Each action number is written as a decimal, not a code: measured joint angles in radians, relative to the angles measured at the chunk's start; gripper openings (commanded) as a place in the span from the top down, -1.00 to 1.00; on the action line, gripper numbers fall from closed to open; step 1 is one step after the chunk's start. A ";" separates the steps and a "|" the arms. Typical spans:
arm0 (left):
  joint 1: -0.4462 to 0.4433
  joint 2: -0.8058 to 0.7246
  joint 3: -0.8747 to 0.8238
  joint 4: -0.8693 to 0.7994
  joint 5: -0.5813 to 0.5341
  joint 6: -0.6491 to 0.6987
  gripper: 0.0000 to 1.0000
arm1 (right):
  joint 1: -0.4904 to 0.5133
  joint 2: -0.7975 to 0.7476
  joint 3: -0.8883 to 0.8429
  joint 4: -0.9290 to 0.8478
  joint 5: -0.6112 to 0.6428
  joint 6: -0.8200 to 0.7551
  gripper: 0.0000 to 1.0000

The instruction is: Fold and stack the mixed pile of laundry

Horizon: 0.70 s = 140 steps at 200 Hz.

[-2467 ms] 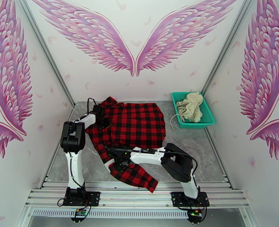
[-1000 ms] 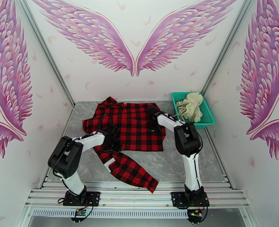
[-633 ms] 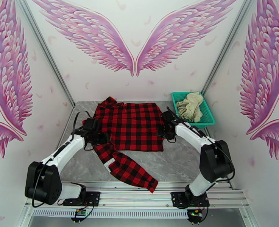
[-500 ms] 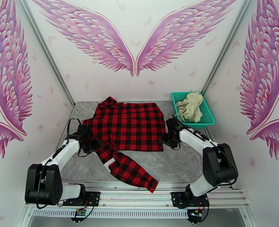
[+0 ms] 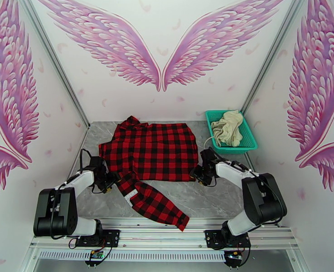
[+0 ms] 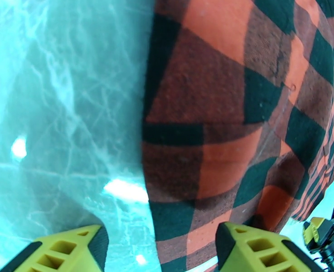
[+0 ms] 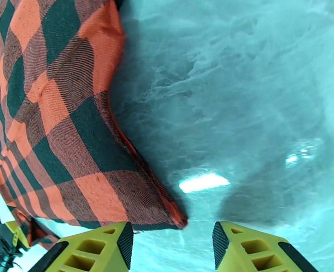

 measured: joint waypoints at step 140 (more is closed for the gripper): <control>-0.064 0.072 0.053 0.008 -0.111 -0.079 0.82 | 0.010 0.042 -0.002 0.061 -0.017 0.080 0.60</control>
